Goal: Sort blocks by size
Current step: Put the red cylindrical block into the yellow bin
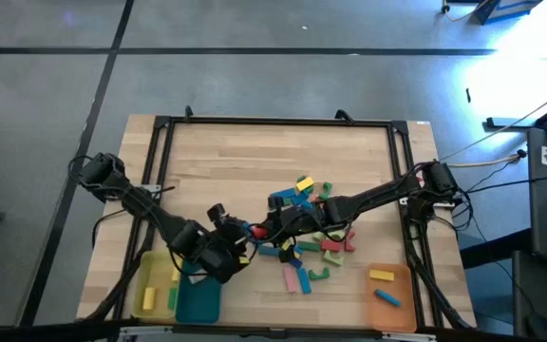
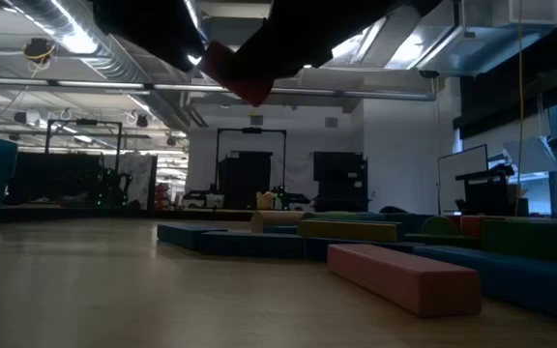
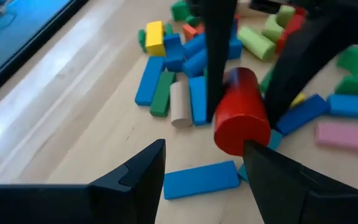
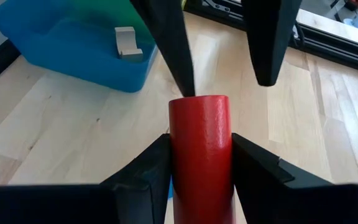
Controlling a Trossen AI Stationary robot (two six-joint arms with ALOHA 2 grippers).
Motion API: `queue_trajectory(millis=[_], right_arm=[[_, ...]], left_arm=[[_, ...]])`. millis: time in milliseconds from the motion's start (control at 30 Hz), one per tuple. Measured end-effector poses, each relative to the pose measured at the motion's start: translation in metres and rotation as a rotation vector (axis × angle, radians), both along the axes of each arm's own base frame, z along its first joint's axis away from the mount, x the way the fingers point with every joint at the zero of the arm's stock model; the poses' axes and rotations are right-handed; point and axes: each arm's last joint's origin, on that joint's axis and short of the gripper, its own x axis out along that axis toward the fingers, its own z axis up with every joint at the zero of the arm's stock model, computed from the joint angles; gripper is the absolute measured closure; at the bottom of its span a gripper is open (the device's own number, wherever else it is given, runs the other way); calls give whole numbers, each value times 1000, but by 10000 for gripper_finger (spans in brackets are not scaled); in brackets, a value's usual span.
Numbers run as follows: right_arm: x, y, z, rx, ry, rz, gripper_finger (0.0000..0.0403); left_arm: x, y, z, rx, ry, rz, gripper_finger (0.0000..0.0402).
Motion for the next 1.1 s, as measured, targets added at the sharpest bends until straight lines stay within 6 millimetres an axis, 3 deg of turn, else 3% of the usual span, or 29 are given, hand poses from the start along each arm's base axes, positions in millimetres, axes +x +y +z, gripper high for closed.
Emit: queue_trajectory(millis=[200, 567, 1100], right_arm=[[0, 0, 0, -1, 1, 0, 258], [0, 0, 0, 2, -4, 1, 258], [0, 0, 1, 2, -4, 1, 258]], left_arm=[[0, -2, 0, 63, 68, -105, 204], [13, 0, 5, 45, 13, -169, 204], [18, 7, 4, -6, 37, -178, 204]])
